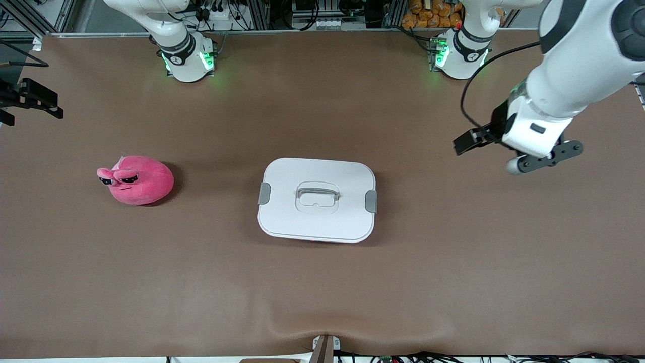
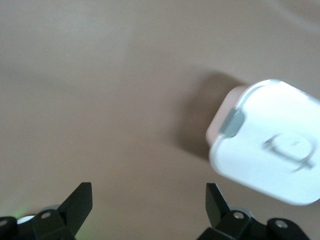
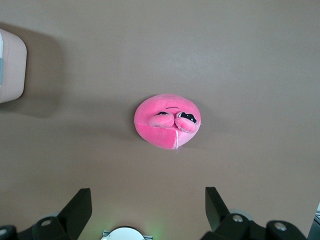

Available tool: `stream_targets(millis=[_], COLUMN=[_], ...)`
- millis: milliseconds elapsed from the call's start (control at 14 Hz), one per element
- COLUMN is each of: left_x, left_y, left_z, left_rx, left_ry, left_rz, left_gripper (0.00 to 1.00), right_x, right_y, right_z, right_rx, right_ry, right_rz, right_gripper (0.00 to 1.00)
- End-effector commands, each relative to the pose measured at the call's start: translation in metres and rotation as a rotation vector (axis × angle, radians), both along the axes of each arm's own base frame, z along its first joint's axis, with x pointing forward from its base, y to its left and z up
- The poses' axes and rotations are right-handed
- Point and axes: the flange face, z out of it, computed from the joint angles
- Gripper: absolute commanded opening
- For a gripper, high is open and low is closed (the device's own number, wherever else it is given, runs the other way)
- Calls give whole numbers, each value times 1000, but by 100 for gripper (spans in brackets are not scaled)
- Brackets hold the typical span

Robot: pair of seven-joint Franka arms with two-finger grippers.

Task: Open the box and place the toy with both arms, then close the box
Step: 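Reach the left gripper down to the clear handle on the lid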

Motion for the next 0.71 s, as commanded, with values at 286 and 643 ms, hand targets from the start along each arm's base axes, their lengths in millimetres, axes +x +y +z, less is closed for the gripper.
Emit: stream_targets(millis=[286, 643], left_x=[13, 14], left_y=[-96, -165], left_z=[-22, -49], left_rx=[-107, -229], left_ry=[-40, -60], left_rz=[411, 739], left_gripper=[100, 100], right_x=[1, 2], right_y=[-6, -6], right_z=[2, 1], right_rx=[-2, -1], right_ry=[3, 6], right_rz=[-19, -20], right_gripper=[100, 100])
